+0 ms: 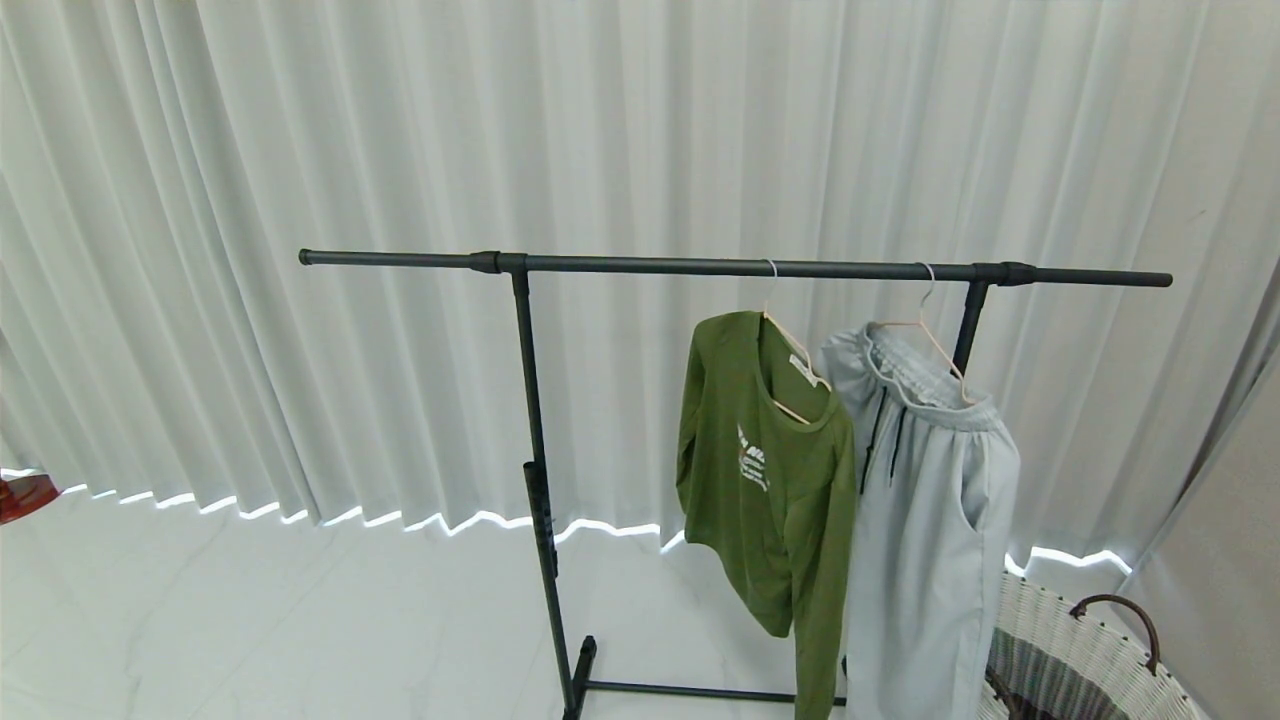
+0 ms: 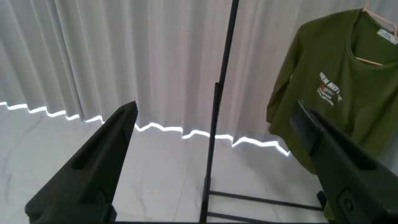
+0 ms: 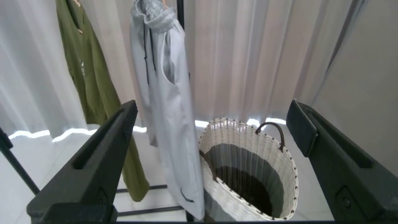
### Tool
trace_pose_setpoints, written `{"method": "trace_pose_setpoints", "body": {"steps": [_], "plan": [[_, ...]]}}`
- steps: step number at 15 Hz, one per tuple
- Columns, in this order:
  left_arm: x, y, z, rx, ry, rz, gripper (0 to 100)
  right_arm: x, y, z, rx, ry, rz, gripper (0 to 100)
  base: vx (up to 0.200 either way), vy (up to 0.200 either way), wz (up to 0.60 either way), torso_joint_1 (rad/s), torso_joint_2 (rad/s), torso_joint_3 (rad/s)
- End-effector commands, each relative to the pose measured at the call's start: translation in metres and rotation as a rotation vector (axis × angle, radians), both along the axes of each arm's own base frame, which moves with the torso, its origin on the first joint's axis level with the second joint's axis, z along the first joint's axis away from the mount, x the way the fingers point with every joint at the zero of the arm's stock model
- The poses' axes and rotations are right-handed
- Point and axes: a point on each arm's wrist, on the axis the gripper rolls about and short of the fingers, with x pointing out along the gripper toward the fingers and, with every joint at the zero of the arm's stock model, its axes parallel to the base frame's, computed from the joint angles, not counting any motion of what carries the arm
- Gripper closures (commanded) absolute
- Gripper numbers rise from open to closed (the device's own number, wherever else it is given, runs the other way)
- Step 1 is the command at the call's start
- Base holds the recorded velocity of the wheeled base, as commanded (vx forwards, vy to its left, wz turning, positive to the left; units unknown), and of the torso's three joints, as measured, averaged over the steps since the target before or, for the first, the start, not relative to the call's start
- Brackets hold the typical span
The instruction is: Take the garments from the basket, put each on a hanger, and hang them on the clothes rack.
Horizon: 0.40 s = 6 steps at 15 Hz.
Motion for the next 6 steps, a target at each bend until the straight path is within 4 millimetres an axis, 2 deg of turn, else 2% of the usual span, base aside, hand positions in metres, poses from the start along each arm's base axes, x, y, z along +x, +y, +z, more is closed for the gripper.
{"method": "trace_pose_setpoints", "body": {"steps": [1,6], "plan": [[0.0,0.0,0.0,0.0,-0.001,0.0,0,0.0001,0.0,0.0001,-0.003,0.002,0.001,0,0.0,0.0,0.0,0.0,0.0,0.0],[0.0,0.0,0.0,0.0,-0.001,-0.001,0,0.0001,0.0,0.0001,0.001,0.001,0.001,0,0.0,0.0,0.0,0.0,0.0,0.0]]}}
